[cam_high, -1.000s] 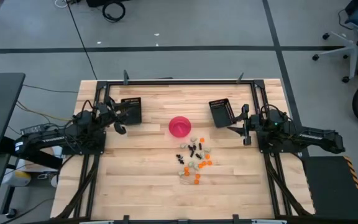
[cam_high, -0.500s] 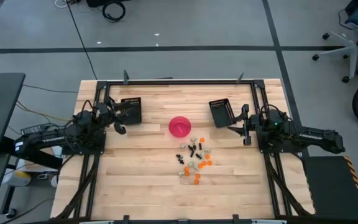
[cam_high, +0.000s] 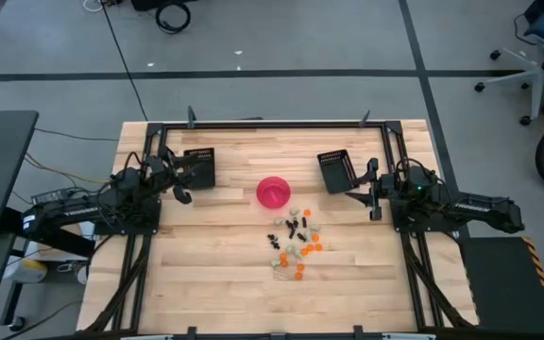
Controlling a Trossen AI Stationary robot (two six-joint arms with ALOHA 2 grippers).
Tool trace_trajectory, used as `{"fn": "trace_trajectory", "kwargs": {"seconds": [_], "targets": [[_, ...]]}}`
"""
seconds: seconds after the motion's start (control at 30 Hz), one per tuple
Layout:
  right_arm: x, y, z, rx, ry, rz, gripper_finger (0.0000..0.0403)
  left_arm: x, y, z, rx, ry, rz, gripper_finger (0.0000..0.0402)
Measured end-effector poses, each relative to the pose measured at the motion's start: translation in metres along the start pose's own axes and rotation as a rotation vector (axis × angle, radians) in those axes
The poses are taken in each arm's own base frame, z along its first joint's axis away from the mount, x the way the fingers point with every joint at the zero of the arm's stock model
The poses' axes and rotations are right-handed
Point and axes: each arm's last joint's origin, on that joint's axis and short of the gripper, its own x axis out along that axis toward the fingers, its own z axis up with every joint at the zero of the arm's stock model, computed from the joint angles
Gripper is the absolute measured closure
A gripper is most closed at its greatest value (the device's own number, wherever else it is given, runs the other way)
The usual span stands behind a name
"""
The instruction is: Sort Halloween decoration
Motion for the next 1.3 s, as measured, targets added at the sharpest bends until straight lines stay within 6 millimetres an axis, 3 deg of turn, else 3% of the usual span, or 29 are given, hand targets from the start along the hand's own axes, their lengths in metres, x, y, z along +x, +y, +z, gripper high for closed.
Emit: {"fn": "trace_trajectory", "kwargs": {"seconds": [0.23,0.47,0.63,0.97,1.17,1.3], "targets": [[0.0,0.0,0.0,0.0,0.0,0.0,0.0241,0.0,0.0,0.0,-0.001,0.0,0.001,0.026],[0.0,0.0,0.0,0.0,0.0,0.0,0.0241,0.0,0.0,0.0,-0.192,0.0,0.001,0.026],[0.0,0.0,0.0,-0.001,-0.002,0.0,0.0241,0.0,0.0,0.0,-0.221,-0.001,0.0,0.026],[-0.001,-0.003,0.014,-0.022,-0.135,-0.059,0.0241,0.0,0.0,0.009,-0.238,-0.089,-0.013,0.026],[-0.003,-0.005,0.023,0.234,-0.24,-0.087,0.0241,-0.002,0.0,0.018,-0.185,-0.182,-0.022,0.026],[-0.003,-0.008,0.021,0.372,-0.248,-0.198,0.0241,-0.002,-0.006,0.015,-0.126,-0.138,-0.174,0.026]]}}
